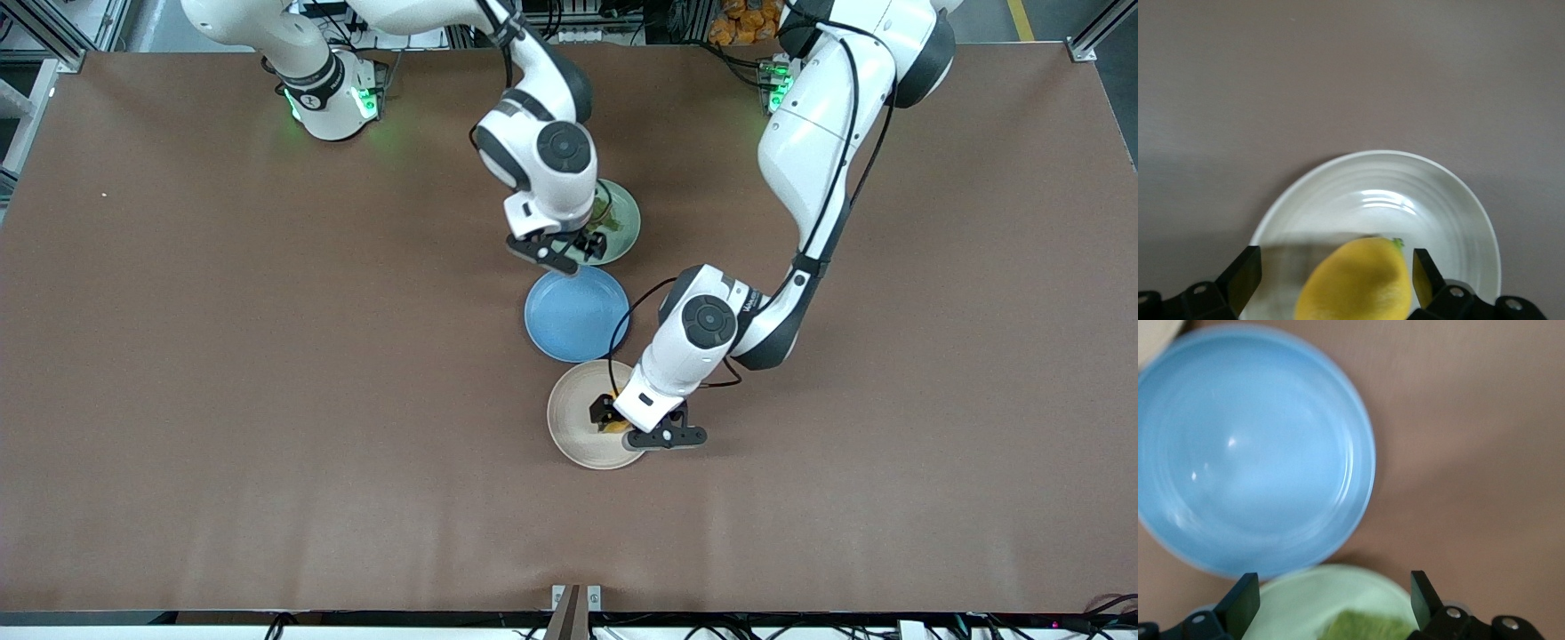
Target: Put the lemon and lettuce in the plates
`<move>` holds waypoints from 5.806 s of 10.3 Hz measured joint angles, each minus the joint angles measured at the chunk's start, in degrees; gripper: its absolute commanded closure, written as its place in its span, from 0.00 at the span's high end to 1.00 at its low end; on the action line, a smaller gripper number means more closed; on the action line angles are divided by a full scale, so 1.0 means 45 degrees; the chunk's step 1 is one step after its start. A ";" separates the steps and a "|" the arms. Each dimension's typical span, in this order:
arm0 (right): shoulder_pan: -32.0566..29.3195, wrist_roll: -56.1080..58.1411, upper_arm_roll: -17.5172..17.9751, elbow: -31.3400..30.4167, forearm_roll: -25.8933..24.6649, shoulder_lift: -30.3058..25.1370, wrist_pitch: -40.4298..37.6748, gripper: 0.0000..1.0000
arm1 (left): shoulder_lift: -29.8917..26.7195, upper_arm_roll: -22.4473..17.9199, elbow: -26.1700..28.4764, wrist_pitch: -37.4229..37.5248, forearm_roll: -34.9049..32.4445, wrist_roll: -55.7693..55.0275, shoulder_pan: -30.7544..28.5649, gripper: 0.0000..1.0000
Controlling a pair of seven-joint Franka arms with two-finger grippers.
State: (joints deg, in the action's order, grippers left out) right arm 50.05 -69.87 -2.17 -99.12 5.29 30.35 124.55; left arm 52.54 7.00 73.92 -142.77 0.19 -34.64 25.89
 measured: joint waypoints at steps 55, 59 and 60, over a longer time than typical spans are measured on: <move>-1.1162 1.5123 0.0585 0.2808 -0.1069 -0.7176 -0.8273 1.00 | -1.0785 0.0291 0.2778 1.1667 0.0192 0.6688 -0.6116 1.00; -1.1148 1.5118 0.0480 0.2807 -0.1070 -0.7151 -0.8273 1.00 | -1.0777 0.0292 0.2778 1.1672 0.0192 0.6688 -0.6138 1.00; -1.1077 1.5118 0.0418 0.2806 -0.1073 -0.7102 -0.8273 1.00 | -1.0777 0.0292 0.2778 1.1673 0.0192 0.6688 -0.6146 1.00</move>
State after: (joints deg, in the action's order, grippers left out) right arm 0.21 -1.84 -0.29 -86.50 0.46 -1.61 87.32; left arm 4.04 8.32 86.42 -90.24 1.05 -4.55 -1.76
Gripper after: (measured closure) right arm 0.000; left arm 0.000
